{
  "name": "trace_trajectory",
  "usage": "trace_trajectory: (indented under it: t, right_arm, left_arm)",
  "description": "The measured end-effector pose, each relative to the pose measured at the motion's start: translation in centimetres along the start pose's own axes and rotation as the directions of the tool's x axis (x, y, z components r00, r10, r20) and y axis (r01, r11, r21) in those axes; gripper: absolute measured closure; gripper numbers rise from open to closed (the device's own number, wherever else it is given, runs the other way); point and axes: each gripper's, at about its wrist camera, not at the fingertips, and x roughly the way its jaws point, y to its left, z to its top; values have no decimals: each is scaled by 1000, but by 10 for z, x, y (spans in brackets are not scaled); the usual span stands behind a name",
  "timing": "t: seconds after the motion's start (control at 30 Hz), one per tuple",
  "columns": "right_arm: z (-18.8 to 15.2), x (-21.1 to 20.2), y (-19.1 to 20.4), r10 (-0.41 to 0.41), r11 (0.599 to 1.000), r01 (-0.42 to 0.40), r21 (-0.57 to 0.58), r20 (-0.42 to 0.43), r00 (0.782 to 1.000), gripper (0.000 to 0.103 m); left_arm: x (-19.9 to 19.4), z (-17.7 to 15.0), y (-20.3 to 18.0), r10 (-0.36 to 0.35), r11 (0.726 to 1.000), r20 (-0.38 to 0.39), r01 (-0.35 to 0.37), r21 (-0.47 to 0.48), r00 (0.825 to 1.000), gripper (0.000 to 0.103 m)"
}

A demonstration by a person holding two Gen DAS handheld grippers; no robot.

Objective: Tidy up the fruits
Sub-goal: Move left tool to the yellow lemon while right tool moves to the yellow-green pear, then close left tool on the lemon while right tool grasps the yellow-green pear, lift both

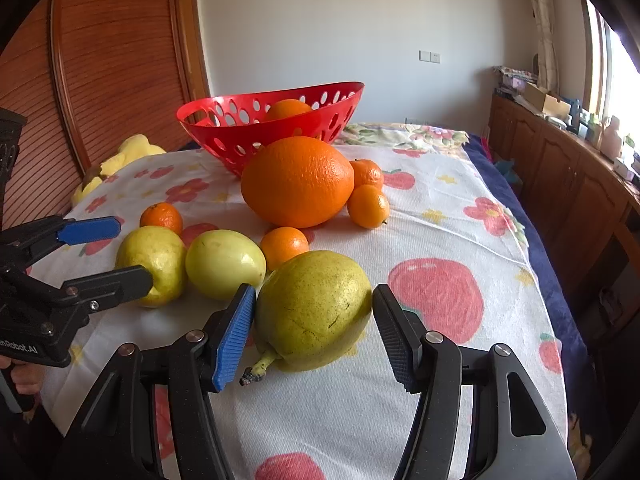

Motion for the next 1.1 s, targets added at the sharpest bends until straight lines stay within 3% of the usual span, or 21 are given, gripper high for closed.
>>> trace_trajectory:
  t: [0.33, 0.47, 1.1]
  right_arm:
    - [0, 0, 0, -1, 1000, 1, -1, 0, 1000, 41]
    - [-1, 0, 0, -2, 1000, 2, -3, 0, 1000, 41]
    - [-2, 4, -1, 11, 1000, -11, -1, -17, 1000, 40]
  left_arm:
    - [15, -2, 1, -6, 1000, -47, 6, -1, 999, 14]
    - [15, -4, 2, -14, 1000, -43, 14, 1, 999, 30]
    - [-24, -6, 2, -38, 999, 47, 38, 2, 998, 31]
